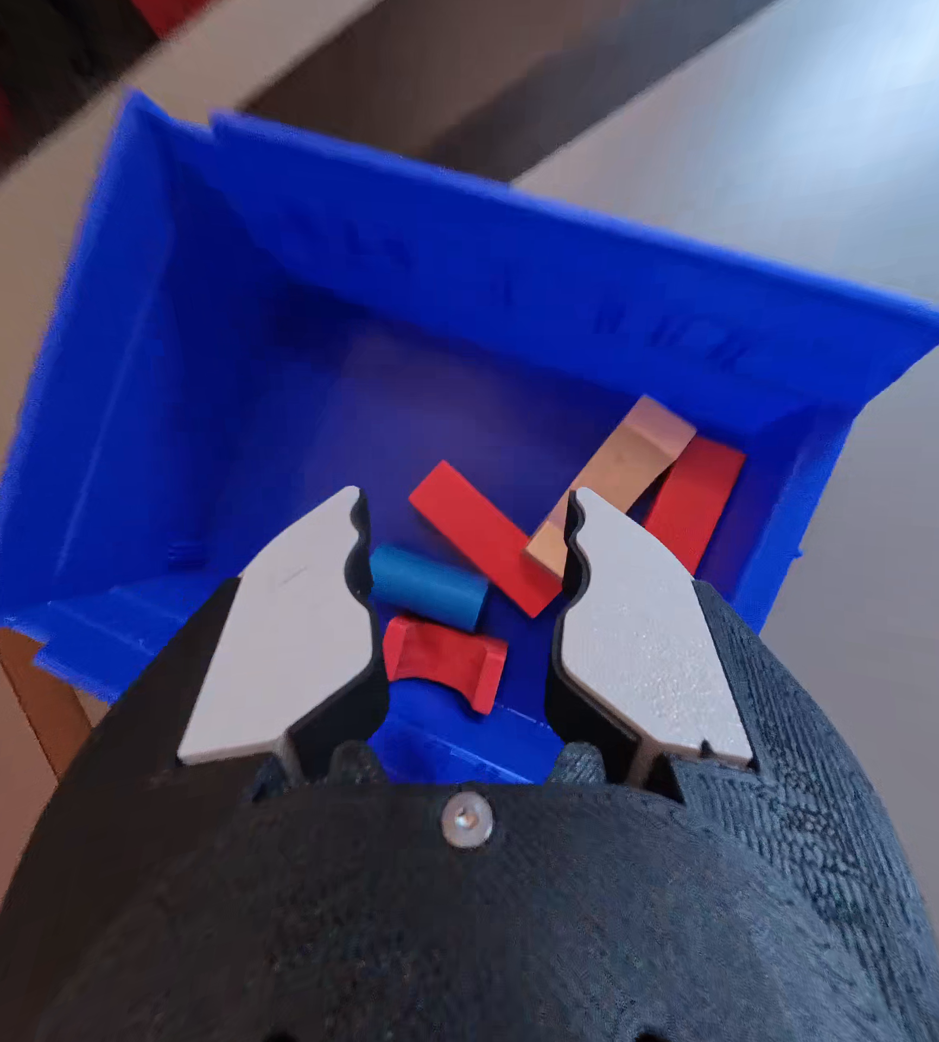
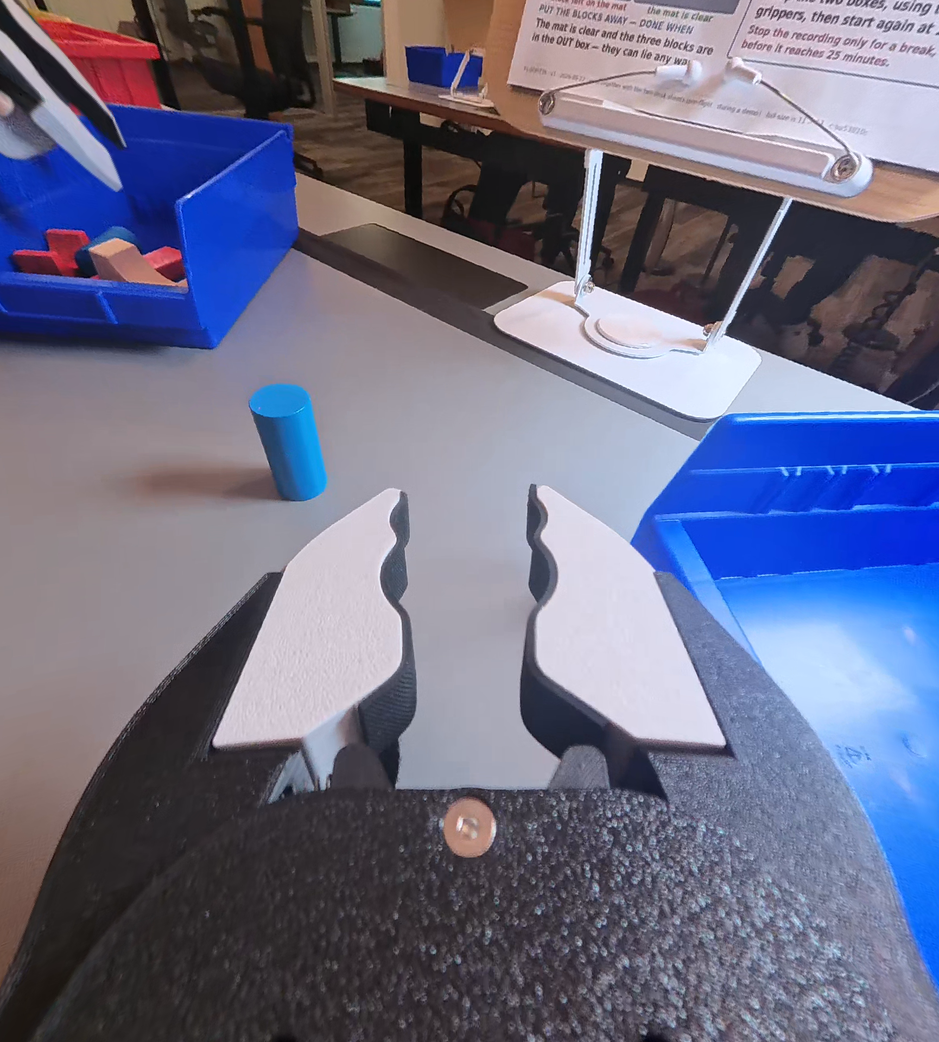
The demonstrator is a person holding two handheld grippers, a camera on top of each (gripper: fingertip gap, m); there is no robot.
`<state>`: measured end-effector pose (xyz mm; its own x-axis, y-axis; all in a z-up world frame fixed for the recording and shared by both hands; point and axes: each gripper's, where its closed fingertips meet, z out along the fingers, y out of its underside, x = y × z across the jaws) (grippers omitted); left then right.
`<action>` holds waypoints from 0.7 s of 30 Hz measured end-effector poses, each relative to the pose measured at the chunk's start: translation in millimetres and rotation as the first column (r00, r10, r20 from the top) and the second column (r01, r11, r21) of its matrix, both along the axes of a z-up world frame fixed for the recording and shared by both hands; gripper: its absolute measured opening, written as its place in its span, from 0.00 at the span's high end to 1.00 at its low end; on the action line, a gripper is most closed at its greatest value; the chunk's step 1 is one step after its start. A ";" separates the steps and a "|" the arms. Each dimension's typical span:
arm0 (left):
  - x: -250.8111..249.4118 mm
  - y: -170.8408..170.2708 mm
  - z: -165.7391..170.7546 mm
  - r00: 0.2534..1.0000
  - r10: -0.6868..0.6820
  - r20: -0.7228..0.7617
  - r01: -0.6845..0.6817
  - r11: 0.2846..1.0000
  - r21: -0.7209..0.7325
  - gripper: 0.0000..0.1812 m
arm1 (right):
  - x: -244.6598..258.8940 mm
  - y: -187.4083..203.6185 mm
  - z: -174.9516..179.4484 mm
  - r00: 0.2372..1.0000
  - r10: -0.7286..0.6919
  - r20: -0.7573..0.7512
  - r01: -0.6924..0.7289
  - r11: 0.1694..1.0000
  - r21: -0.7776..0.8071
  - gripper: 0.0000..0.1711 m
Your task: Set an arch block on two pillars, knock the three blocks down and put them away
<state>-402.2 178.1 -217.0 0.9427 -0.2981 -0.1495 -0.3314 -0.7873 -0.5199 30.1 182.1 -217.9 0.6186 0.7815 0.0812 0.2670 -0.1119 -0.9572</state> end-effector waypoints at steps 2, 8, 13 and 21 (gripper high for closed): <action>-7.7 0.4 -21.1 0.999 -0.002 -0.040 -0.002 0.995 -0.097 0.62 | -1.0 -0.4 -3.3 1.000 0.007 0.007 -0.007 1.000 -0.011 0.77; -18.8 -7.0 -76.1 0.996 -0.003 -0.084 -0.029 0.927 -0.373 0.56 | -0.3 0.0 -6.9 1.000 0.012 0.012 -0.012 0.999 -0.030 0.77; -15.6 -10.9 -94.7 0.999 0.005 -0.039 -0.022 0.887 -0.461 0.63 | 3.0 2.0 -5.5 1.000 0.006 -0.001 -0.007 0.999 -0.041 0.78; -23.0 -3.6 -66.5 0.999 0.023 -0.047 -0.039 0.923 -0.384 0.71 | 3.2 3.7 -10.3 1.000 0.009 -0.019 -0.010 0.996 -0.085 0.78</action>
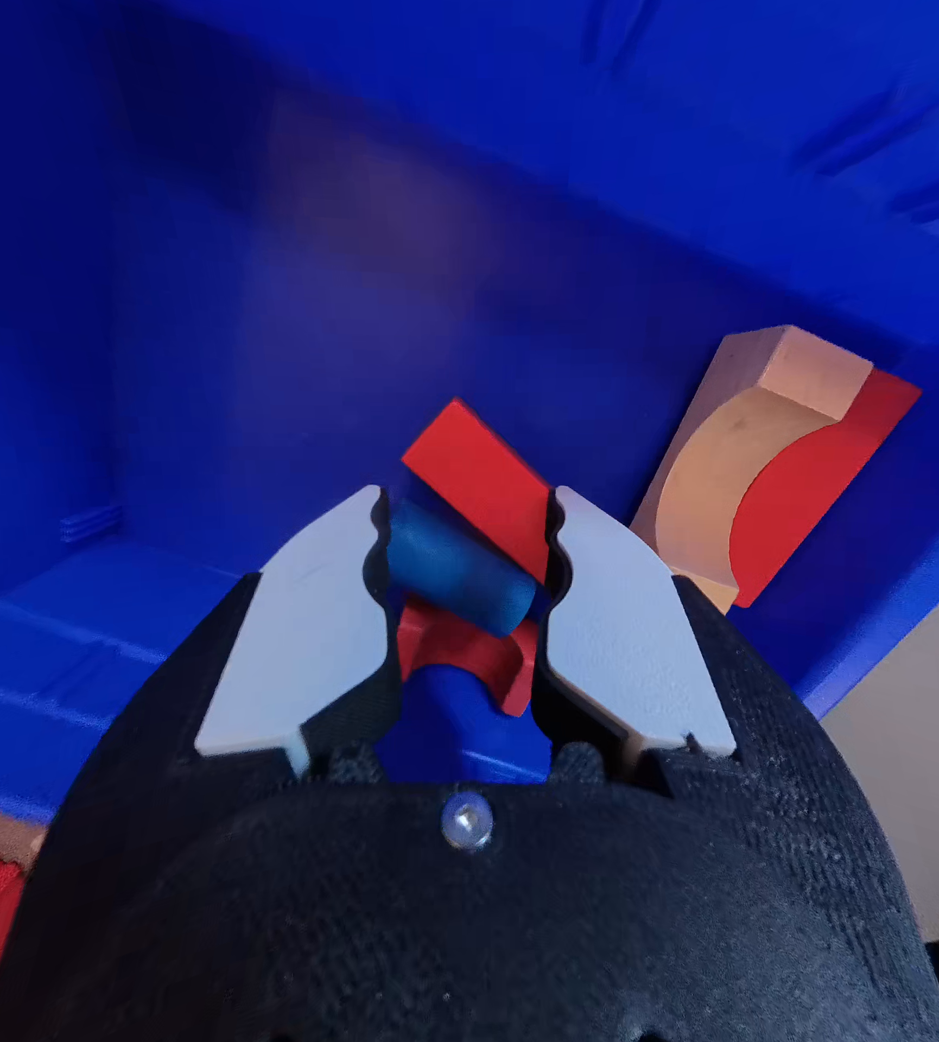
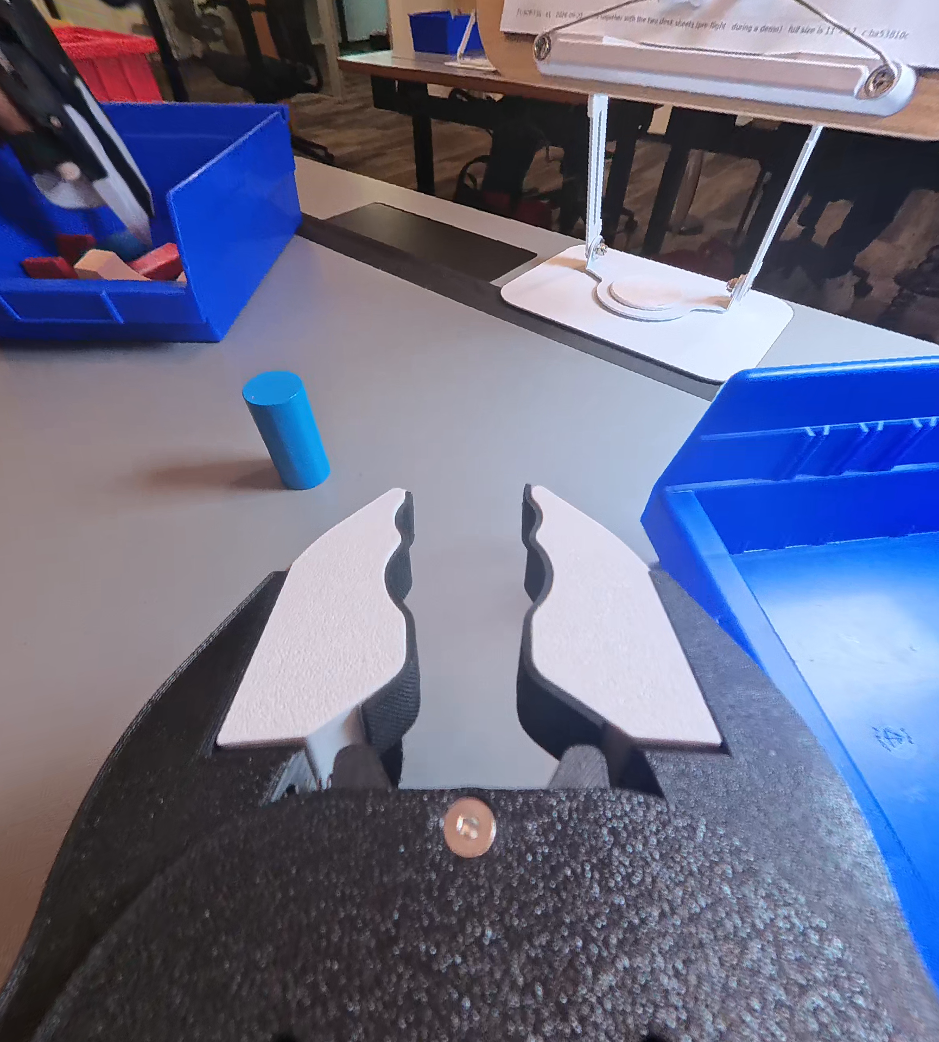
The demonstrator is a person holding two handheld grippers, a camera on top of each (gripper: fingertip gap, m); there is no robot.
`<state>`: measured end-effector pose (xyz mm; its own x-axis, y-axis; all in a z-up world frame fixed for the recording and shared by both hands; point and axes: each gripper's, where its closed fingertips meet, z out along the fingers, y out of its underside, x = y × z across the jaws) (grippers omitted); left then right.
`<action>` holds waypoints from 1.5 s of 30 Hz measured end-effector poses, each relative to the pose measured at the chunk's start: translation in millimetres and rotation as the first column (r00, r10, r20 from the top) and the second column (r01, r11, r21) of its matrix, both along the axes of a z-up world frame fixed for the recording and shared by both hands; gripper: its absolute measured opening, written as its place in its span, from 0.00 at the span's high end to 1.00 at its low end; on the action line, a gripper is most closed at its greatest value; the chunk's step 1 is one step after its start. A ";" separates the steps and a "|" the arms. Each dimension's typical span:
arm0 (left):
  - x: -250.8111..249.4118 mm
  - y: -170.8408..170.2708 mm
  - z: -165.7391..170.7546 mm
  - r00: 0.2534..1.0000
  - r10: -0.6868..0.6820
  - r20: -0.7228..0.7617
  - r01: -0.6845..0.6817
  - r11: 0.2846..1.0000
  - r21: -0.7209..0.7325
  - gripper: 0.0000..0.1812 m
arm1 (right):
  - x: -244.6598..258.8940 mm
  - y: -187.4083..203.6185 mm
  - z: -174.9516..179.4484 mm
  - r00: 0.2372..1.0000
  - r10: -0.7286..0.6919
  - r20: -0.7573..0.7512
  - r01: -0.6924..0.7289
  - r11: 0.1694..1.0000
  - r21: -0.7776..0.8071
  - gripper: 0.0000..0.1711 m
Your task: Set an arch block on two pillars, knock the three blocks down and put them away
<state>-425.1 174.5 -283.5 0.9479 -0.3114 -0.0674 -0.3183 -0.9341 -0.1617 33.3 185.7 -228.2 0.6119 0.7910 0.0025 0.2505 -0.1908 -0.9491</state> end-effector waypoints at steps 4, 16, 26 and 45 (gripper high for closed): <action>-9.7 9.4 20.2 0.999 0.037 -0.006 -0.036 0.997 0.069 0.70 | -2.5 -1.8 -4.8 1.000 0.014 0.010 -0.014 1.000 -0.018 0.80; -5.0 -3.3 0.0 0.993 0.102 0.064 -0.098 0.994 -0.055 0.68 | -4.0 -4.6 -5.9 0.999 0.038 0.020 -0.037 0.999 -0.023 0.81; 77.6 -32.7 20.0 0.916 -0.278 0.288 0.297 0.954 -0.024 0.68 | -3.0 -5.7 -3.1 0.999 0.043 0.028 -0.043 0.999 -0.008 0.82; -8.0 -9.7 -3.5 0.986 0.147 0.077 -0.142 0.988 -0.058 0.70 | -5.6 -7.8 -13.6 0.997 0.064 0.054 -0.061 0.997 -0.048 0.83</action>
<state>-433.1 164.8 -287.0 0.9849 -0.1717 0.0235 -0.1673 -0.9772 -0.1311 27.7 178.0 -241.8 0.5613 0.8276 -0.0023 0.3153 -0.2164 -0.9240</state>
